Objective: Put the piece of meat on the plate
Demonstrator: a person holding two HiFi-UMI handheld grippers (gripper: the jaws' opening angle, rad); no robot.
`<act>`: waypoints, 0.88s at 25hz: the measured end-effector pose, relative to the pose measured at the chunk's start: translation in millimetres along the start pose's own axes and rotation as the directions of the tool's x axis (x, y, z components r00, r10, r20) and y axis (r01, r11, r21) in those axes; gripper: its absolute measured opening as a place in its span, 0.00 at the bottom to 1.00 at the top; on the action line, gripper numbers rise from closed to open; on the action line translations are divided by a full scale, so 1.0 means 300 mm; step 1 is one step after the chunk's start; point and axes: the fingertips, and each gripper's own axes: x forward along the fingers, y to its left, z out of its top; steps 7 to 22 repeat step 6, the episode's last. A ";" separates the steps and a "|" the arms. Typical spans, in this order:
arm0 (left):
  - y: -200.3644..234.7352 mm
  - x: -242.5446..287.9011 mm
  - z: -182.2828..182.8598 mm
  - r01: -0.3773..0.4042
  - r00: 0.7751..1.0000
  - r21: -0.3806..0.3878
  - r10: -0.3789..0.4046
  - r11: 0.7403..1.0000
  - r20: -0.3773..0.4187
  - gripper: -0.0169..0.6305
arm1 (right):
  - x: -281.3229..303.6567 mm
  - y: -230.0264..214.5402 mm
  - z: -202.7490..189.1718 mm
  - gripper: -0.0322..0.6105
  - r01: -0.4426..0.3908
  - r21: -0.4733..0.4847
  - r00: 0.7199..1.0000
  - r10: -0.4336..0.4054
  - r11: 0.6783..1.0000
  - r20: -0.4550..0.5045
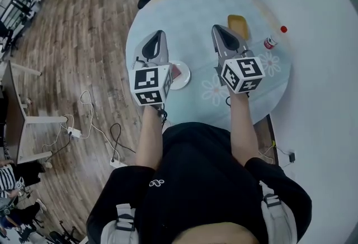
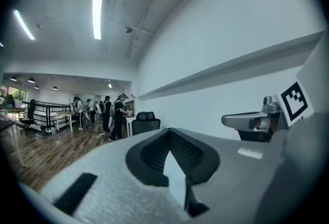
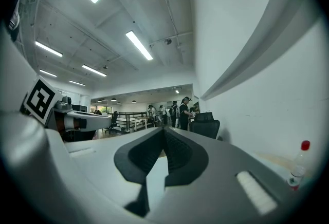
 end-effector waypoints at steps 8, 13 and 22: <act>0.001 0.005 -0.017 0.020 1.000 -0.008 -0.020 1.000 -0.018 0.03 | 0.009 0.010 0.002 0.06 -0.011 -0.003 1.000 0.011 1.000 -0.005; 0.001 0.005 -0.017 0.020 1.000 -0.008 -0.020 1.000 -0.018 0.03 | 0.009 0.010 0.002 0.06 -0.011 -0.003 1.000 0.011 1.000 -0.005; 0.001 0.005 -0.017 0.020 1.000 -0.008 -0.020 1.000 -0.018 0.03 | 0.009 0.010 0.002 0.06 -0.011 -0.003 1.000 0.011 1.000 -0.005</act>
